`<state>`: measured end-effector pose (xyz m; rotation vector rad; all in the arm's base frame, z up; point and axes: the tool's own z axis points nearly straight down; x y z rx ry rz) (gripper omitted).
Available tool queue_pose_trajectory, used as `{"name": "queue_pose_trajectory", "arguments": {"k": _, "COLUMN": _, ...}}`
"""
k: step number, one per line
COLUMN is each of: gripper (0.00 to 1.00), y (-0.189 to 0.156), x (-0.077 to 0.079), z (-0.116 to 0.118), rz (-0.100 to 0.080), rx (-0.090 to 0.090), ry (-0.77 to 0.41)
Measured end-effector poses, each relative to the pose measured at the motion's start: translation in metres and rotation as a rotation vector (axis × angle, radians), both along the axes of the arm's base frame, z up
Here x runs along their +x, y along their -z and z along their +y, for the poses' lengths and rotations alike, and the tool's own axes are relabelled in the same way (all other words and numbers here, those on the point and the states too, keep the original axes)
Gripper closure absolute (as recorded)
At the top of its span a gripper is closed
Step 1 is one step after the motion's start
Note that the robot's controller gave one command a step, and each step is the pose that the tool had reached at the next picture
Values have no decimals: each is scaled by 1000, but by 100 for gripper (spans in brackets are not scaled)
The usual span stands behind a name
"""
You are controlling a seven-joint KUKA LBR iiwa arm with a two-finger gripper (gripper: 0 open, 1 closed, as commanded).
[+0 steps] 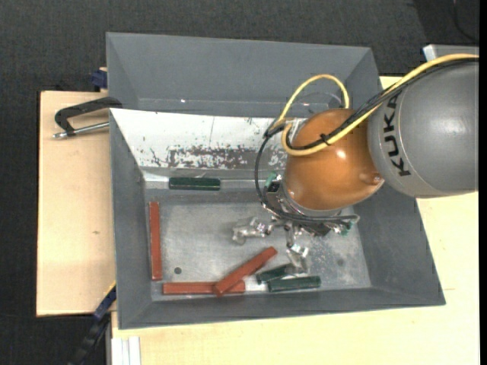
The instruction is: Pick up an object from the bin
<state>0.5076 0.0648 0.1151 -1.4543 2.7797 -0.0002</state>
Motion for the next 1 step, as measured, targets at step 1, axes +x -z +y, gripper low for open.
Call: {"name": "queue_pose_trajectory", "arguments": {"k": 1, "gripper": 100, "y": 43, "x": -13, "z": 14, "rz": 0, "rx": -2, "ry": -230}}
